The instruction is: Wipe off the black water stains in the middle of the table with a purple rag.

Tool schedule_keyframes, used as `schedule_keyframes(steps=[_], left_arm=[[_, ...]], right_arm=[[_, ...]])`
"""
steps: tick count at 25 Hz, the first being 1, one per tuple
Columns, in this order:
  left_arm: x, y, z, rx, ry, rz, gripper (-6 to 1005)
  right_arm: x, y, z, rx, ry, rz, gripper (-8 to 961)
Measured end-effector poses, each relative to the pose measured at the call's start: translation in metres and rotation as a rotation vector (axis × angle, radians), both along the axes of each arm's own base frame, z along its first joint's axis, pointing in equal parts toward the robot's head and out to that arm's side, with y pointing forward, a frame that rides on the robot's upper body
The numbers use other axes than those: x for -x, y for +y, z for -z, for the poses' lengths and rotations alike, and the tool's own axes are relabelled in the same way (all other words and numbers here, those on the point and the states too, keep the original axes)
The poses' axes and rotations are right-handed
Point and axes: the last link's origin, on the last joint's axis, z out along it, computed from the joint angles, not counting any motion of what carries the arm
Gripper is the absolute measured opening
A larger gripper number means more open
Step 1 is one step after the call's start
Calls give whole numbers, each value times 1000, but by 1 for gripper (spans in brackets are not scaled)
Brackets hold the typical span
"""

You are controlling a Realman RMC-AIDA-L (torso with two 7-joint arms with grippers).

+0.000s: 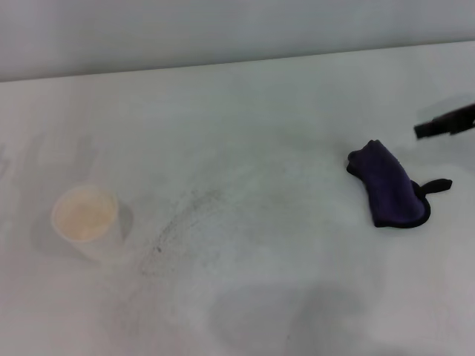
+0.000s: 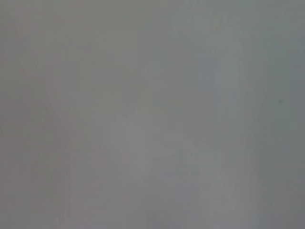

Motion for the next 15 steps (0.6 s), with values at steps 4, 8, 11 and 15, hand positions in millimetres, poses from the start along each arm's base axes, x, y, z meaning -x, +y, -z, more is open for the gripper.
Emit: schedule_keyframes(steps=[4,8,11,15], left_arm=[[-2,1,5,11,-8,3,880],[-7,4,11,23,-18,19,879],[-10,4,18,40,-36,24,879],[-13,5,26,66,-48,27,880]], right_arm=[[-20,-4,-24,-131,80,-59,456],[-42,-11,-39,-271,141,-148,456],[-58,-14,-48,-395,199,-178,455],[-81,-21,-60,-591,296,-199,457]])
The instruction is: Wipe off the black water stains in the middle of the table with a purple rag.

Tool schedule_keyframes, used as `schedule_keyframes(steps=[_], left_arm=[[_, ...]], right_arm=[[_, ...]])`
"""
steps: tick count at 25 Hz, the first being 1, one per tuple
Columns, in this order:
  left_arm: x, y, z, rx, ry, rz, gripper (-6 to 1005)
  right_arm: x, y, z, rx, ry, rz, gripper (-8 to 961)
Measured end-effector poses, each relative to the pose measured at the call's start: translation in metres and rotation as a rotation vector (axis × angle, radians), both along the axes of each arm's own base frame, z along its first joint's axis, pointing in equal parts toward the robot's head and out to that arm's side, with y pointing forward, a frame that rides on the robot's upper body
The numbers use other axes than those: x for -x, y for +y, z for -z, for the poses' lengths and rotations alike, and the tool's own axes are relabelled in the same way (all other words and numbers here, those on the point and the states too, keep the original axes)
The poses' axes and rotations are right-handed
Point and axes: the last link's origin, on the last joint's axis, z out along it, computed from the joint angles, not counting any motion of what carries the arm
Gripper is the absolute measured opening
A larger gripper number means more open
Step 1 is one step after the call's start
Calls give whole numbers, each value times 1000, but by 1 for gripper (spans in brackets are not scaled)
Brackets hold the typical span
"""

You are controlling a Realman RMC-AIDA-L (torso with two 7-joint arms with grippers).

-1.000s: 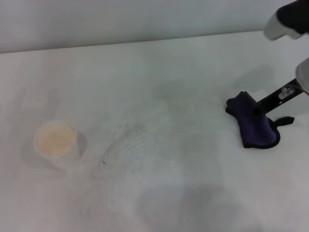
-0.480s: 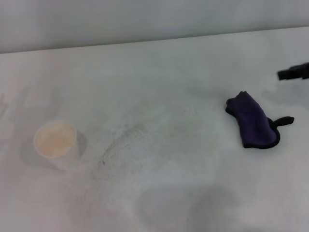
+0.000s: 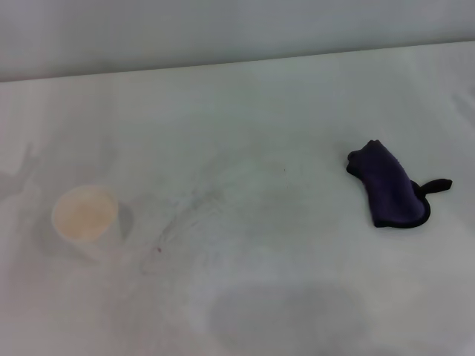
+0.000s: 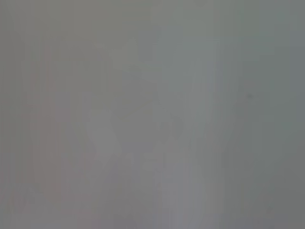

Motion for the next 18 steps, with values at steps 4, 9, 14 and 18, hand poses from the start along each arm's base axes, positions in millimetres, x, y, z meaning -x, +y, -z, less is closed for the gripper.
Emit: schedule_keyframes(steps=[4,9,14,18], left_arm=[[2,0,1,1,2,-12,880],[6,-6,4,5,7,-29,880],[8,-9,8,13,4,-42,880],[9,-8,9,15,-4,-56,879]], right_arm=[[-12,-10,0,-196,-2,-75,459],[-19,-20,26,-449,-158,-117,461],[-17,-26,62,-613,-381,-117,463],[-18,-20,71,-595,-482,-109,464]])
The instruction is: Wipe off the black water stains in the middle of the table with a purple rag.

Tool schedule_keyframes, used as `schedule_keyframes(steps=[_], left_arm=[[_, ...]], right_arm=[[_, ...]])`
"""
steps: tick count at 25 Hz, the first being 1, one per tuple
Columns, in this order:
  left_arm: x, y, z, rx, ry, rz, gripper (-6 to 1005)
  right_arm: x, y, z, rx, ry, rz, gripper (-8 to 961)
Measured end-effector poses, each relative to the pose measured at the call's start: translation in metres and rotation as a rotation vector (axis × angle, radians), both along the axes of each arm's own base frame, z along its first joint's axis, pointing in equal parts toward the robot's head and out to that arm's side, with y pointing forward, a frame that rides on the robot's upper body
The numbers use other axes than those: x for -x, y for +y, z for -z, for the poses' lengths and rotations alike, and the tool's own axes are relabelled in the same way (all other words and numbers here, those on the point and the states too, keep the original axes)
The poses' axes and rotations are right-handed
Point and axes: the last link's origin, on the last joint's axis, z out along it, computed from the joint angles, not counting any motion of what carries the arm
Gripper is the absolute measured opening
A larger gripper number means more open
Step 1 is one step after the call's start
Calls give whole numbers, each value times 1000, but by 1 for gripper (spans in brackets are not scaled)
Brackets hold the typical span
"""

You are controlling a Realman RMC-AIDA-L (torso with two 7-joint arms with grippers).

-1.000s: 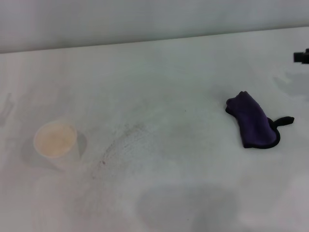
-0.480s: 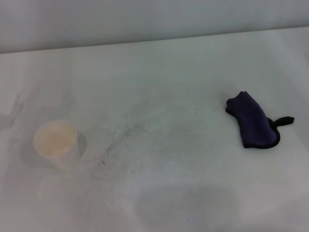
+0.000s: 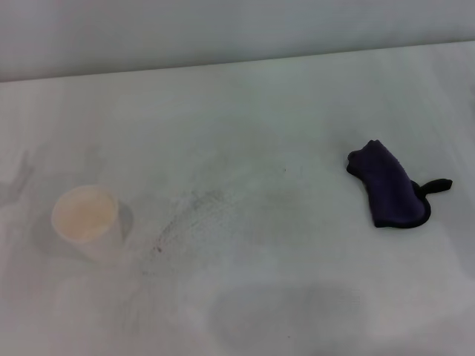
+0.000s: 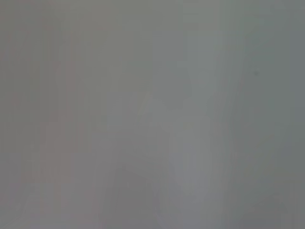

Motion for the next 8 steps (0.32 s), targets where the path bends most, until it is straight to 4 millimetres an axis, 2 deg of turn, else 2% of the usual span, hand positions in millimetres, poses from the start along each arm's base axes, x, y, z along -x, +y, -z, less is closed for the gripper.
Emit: schedule_keyframes(steps=[3,8], left_arm=[[0,2,0,3,2,-7,879],[0,4,-1,0,5,-7,879]], right_arm=[[0,0,1,-6,27,4,528],[3,-2,0,-20,45,-24,767]])
